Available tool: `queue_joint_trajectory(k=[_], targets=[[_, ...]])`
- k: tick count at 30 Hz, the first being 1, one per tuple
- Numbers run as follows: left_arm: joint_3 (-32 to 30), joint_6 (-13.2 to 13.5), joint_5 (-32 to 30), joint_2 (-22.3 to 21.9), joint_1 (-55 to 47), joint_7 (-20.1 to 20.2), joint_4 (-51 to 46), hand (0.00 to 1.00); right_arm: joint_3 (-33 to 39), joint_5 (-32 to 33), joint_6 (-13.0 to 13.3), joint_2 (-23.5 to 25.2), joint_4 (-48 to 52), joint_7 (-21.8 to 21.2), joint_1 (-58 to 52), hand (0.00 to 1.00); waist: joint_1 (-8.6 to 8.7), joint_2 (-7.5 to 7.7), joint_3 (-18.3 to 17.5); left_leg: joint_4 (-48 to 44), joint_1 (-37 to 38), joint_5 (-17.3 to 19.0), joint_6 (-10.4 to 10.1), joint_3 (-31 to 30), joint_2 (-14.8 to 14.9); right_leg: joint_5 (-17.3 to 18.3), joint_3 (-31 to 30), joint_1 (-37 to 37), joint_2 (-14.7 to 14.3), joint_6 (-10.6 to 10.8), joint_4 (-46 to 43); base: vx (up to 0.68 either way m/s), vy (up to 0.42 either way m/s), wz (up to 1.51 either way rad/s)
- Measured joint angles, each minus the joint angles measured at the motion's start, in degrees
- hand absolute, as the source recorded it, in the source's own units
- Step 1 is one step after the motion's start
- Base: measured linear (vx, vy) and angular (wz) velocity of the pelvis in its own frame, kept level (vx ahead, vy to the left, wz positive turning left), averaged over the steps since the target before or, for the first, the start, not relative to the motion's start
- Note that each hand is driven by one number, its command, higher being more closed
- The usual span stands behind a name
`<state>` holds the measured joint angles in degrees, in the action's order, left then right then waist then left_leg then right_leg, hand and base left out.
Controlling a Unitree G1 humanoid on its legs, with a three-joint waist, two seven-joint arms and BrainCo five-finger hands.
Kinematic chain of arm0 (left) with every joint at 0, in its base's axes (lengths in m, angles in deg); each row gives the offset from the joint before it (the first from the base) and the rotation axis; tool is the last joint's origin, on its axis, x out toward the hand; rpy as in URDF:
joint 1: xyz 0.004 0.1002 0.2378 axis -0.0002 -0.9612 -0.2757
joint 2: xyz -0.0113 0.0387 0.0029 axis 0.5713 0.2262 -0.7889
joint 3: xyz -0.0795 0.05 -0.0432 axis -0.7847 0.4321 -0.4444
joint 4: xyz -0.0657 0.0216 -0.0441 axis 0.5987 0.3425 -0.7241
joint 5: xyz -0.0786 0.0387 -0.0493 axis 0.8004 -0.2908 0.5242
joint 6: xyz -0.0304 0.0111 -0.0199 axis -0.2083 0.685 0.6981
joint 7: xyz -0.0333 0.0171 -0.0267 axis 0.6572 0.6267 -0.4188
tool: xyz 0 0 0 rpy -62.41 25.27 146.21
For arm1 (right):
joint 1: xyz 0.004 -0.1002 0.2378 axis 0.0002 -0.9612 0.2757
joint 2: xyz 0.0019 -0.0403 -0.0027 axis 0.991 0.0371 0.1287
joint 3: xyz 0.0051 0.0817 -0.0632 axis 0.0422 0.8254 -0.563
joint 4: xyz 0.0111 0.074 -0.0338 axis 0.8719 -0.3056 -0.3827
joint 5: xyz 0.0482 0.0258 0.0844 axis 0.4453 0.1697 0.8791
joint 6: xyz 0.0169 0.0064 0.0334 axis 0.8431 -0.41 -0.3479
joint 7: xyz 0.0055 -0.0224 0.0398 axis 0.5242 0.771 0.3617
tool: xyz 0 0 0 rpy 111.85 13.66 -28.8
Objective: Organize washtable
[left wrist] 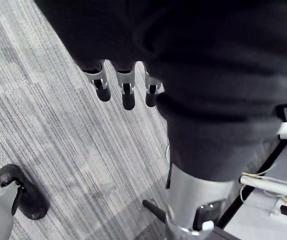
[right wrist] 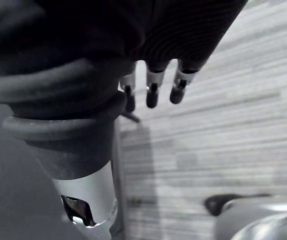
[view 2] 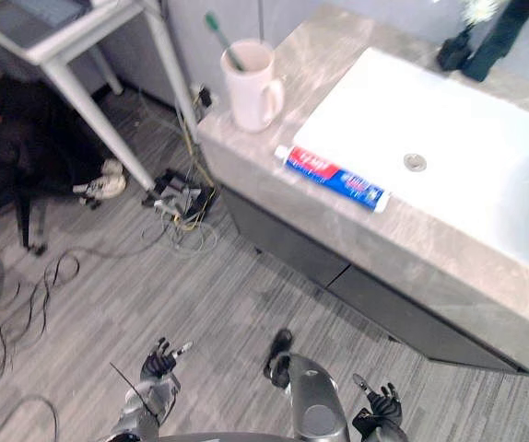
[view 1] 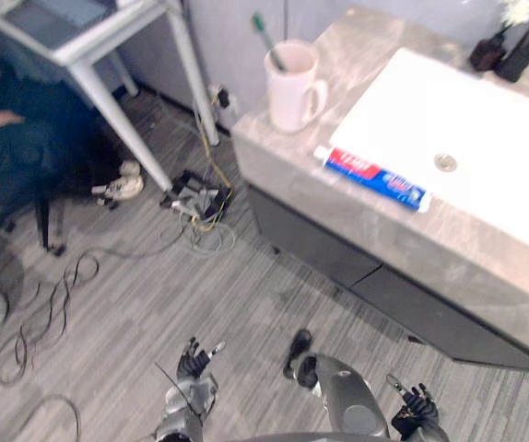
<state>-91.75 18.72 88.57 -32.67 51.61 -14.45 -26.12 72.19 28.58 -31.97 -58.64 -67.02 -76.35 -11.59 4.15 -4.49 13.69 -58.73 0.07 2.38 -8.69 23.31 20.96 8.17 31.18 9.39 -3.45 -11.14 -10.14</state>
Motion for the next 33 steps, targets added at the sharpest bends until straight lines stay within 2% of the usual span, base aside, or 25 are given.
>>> queue_joint_trajectory(k=[1, 2, 3, 4, 6, 7, 8, 9, 10, 11, 12, 13, 14, 16, 19, 21, 26, 30, 33], targets=[[0.0, 0.0, 0.2, 0.0, -0.4, 0.0, -0.1, 0.00, -0.6, 0.2, 0.1, -0.1, 0.1, 0.1, 0.5, 0.00, -0.75, 0.54, 0.3, -1.4, -1.3, 1.8, 0.5, -0.6, 0.1, 0.1, -2.0, -1.7, -0.5, 0.0, 0.8, 0.37, 0.036, -1.40], [-0.1, 0.0, 0.8, 0.0, -1.5, 0.0, -0.8, 0.00, -1.7, 0.7, 0.3, -0.1, 0.4, 0.1, 1.3, 0.00, -1.98, 1.63, 0.4, -1.9, -3.9, 4.5, 2.2, -0.4, 0.0, 0.2, -5.7, -4.8, -0.8, 0.3, 1.9, 0.30, 0.075, -1.57], [-0.8, 0.1, 1.7, 0.0, -2.9, 0.0, -2.8, 0.00, -1.6, 1.6, -0.2, 0.3, 0.1, 0.6, 1.9, 0.00, -2.72, 2.47, 0.2, 0.8, -6.5, 6.4, 3.2, 0.3, -0.1, -0.5, -9.5, -6.8, -0.6, 1.5, 2.5, 0.31, 0.088, -1.61], [-1.5, 0.2, 2.1, -0.1, -3.3, 0.0, -3.7, 0.00, -1.7, 1.9, -0.1, 0.4, -0.1, 0.9, 1.9, 0.00, -3.14, 2.70, 0.3, 4.0, -7.4, 7.1, 3.5, 0.6, -0.5, -0.7, -11.6, -7.6, -0.5, 1.8, 2.6, 0.31, 0.124, -1.72], [-2.5, 0.2, 2.2, -0.2, -4.4, 0.0, -4.8, 0.00, -1.2, 2.1, 0.7, 0.3, 1.1, 0.9, 1.9, 0.00, -3.39, 2.99, 0.4, 23.1, -9.9, 7.4, 3.7, -3.3, -4.7, -0.9, -19.1, -9.0, 0.5, 4.3, 3.6, 0.31, 0.180, -1.70], [-2.4, 0.2, 2.2, -0.3, -4.4, 0.0, -4.8, 0.00, -1.1, 2.1, 1.2, 0.3, 1.6, 1.0, 1.7, 0.00, -3.32, 3.02, 0.4, 28.2, -10.1, 7.3, 3.5, -5.0, -5.9, -0.9, -20.6, -9.1, 0.9, 5.0, 3.6, 0.28, 0.235, -1.53], [-2.4, 0.2, 2.2, -0.8, -4.1, 0.0, -4.8, 0.00, -0.6, 2.1, 1.9, 0.1, 2.1, 0.9, 1.3, 0.00, -3.26, 2.71, 0.2, 37.6, -10.3, 6.8, 3.0, -8.2, -7.9, -0.5, -23.6, -9.4, 1.6, 6.5, 3.6, 0.26, 0.263, -1.34], [-2.1, 0.2, 2.2, -1.6, -3.6, 0.0, -4.8, 0.00, -0.3, 2.1, 2.3, -0.7, 2.2, 0.9, 0.1, 0.00, -3.12, 2.08, -0.2, 45.4, -10.3, 3.7, 1.4, -10.0, -9.1, 0.1, -26.0, -9.8, 1.9, 8.0, 3.5, 0.27, 0.277, -1.22], [-2.0, 0.2, 2.2, -2.0, -3.6, 0.1, -4.9, 0.00, -0.2, 2.1, 2.4, -1.2, 2.2, 0.9, -0.8, 0.00, -3.04, 1.70, -0.4, 48.7, -10.3, 0.3, 1.4, -10.3, -9.4, 0.6, -27.0, -10.1, 1.8, 9.0, 3.3, 0.30, 0.315, -0.96], [-1.9, 0.3, 2.2, -2.2, -3.4, 0.1, -4.5, 0.00, 0.8, 2.1, 2.2, -1.3, 1.1, 1.0, -2.4, 0.00, -3.15, 1.34, -1.5, 50.7, -9.3, -4.9, 2.8, -10.4, -10.2, 1.7, -29.3, -10.8, 2.2, 10.7, 3.1, 0.32, 0.298, -0.66], [-1.8, 0.6, 2.2, -1.7, -3.4, 0.1, -4.9, 0.00, 1.0, 2.1, 2.0, -0.4, 0.9, 1.0, -4.4, 0.00, -2.72, 2.63, -2.4, 53.2, -7.3, -5.1, 2.9, -9.1, -11.6, 0.9, -30.0, -11.0, 3.9, 12.4, 3.4, 0.32, 0.283, -0.57], [-1.8, 0.8, 2.2, -1.4, -3.4, 0.1, -5.0, 0.00, 1.0, 2.1, 2.0, 0.1, 0.8, 0.9, -5.4, 0.00, -2.67, 3.28, -2.8, 55.1, -6.0, -5.1, 3.0, -8.3, -12.5, 1.0, -30.0, -11.1, 4.8, 12.7, 3.5, 0.28, 0.233, -0.38], [-1.7, 0.9, 2.2, -0.7, -3.3, 0.1, -5.1, 0.00, 1.0, 2.0, 2.1, 1.0, -0.6, 0.9, -6.3, 0.00, -2.48, 4.54, -3.5, 58.3, -4.1, -5.6, 3.7, -6.9, -14.3, 1.3, -30.3, -11.1, 6.2, 13.3, 3.7, 0.23, 0.210, -0.28], [-1.2, 0.5, 2.2, 0.1, -3.4, -0.1, -5.3, 0.00, 1.3, 1.9, 1.7, 1.7, -3.7, 0.9, -6.6, 0.00, -1.96, 5.10, -3.9, 60.0, -2.7, -5.7, 4.0, -5.8, -15.7, 0.9, -30.9, -11.3, 7.4, 14.2, 3.8, 0.22, 0.200, -0.24], [0.0, 0.7, 2.3, 1.2, -4.4, 0.1, -5.5, 0.00, 1.8, 1.3, 0.7, 2.5, -8.1, 1.0, -7.0, 0.00, -1.95, 4.90, -4.2, 61.0, -0.7, -5.6, 4.2, -5.2, -16.1, -0.2, -31.5, -12.3, 7.7, 15.0, 3.7, 0.10, 0.087, -0.11], [0.5, 0.8, 2.7, 1.7, -4.6, 0.1, -5.3, 0.00, 2.0, 0.6, -0.2, 2.7, -8.1, 0.9, -7.2, 0.00, -2.12, 4.48, -4.9, 62.4, 0.7, -5.6, 4.2, -4.7, -15.8, -0.6, -32.1, -12.6, 7.5, 14.6, 3.4, 0.05, 0.031, -0.12], [2.6, 1.1, 2.7, 1.8, -5.4, -0.1, -3.9, 0.00, 0.7, 0.4, -0.2, 1.9, -7.5, 0.9, -6.3, 0.00, -2.10, 3.82, -5.7, 63.0, 1.7, -5.6, 4.1, -2.7, -15.8, -0.6, -33.5, -12.0, 6.9, 14.5, 2.8, -0.01, 0.003, -0.24], [4.8, 1.1, 2.8, 2.8, -5.0, -0.1, -4.1, 0.00, -1.6, 1.1, -0.2, 1.4, -6.7, 1.1, -4.7, 0.00, -1.93, 2.93, -5.7, 61.2, 0.7, -5.6, 4.2, -4.1, -14.8, -0.6, -30.5, -8.8, 6.5, 14.5, -4.2, -0.09, -0.019, 0.10], [5.6, 1.1, 3.2, 2.4, -5.3, 0.3, -6.1, 0.00, -3.1, 1.1, 0.0, 1.3, -4.2, 1.1, -3.5, 0.00, -2.50, 2.71, -6.1, 58.1, -2.0, -3.9, 6.6, -6.3, -14.8, -0.5, -29.3, -8.9, 7.5, 14.5, -4.3, -0.11, 0.022, 0.43]])
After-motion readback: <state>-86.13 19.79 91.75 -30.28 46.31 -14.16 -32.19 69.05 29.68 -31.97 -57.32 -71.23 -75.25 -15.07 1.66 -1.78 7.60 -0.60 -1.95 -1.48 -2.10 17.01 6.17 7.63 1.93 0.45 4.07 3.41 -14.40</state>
